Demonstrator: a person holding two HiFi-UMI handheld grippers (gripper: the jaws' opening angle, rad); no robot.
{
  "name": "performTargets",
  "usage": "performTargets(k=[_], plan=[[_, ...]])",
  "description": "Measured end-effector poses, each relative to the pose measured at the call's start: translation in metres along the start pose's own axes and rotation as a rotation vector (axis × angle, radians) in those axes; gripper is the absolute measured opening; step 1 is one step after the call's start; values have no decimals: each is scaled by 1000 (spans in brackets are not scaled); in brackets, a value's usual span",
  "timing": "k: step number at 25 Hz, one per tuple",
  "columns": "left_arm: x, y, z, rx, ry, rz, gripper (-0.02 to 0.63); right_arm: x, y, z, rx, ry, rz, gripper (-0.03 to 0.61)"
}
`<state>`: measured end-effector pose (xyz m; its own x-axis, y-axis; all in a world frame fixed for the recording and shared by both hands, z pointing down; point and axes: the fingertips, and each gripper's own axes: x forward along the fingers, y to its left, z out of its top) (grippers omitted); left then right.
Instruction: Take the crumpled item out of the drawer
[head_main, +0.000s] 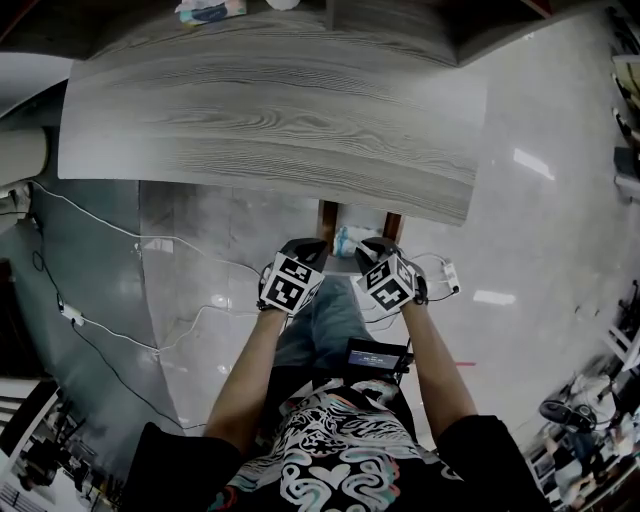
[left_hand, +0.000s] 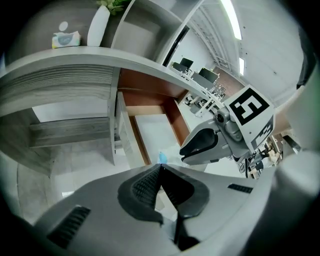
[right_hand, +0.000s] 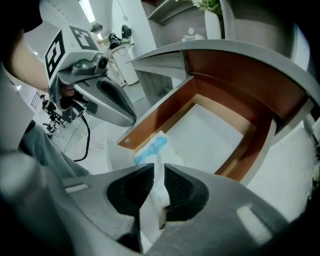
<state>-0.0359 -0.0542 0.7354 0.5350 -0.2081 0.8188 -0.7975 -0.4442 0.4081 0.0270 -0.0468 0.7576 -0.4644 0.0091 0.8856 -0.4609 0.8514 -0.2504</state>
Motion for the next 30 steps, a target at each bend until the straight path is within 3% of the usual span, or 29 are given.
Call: performTargets(k=[15,20,30], plan=[[0,-1,7,19,21,0,0,16,-5,-10,-41,74,-26,48],[-2,-2,7,23,24,6,0,16,-6,-9,-56,83,-35,8],[-2,2,9,23,42,23,0,0,-16,6,94,-8,6,8]])
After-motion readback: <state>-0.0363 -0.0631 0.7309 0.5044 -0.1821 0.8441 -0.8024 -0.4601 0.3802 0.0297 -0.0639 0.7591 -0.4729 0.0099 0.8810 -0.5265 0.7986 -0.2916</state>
